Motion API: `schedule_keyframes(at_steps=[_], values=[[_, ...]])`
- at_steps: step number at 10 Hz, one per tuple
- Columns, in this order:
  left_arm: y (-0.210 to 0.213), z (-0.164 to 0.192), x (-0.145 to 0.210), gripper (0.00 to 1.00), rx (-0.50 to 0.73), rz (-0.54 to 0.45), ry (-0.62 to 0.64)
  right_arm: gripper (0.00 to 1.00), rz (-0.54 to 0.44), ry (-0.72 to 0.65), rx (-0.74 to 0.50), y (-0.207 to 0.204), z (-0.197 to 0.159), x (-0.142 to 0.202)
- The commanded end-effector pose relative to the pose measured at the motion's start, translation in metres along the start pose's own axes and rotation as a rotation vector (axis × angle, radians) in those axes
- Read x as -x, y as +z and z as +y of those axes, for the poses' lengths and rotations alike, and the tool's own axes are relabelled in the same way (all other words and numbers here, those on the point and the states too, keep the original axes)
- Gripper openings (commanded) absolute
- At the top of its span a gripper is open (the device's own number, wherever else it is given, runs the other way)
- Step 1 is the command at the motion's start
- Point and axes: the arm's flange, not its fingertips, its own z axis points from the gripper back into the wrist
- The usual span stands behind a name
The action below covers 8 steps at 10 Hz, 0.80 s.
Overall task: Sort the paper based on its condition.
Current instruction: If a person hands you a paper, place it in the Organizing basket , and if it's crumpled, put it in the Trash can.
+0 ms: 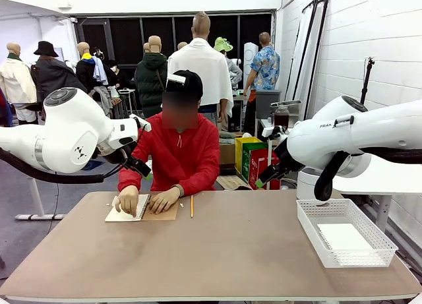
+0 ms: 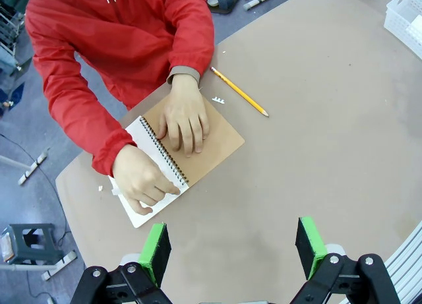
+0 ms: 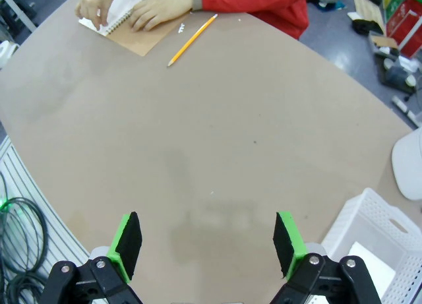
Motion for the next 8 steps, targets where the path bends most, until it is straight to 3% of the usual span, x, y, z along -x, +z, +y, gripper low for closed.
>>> schedule_keyframes(at_steps=[1,8], values=[[0.0000,0.0010,0.0006,1.00,0.001,0.003,0.002,1.00,0.005,0.004,0.002,-0.0002,0.0006,0.0004],[0.0000,0.0010,0.0006,1.00,0.001,0.003,0.002,1.00,0.005,0.004,0.002,-0.0002,0.0006,0.0004]])
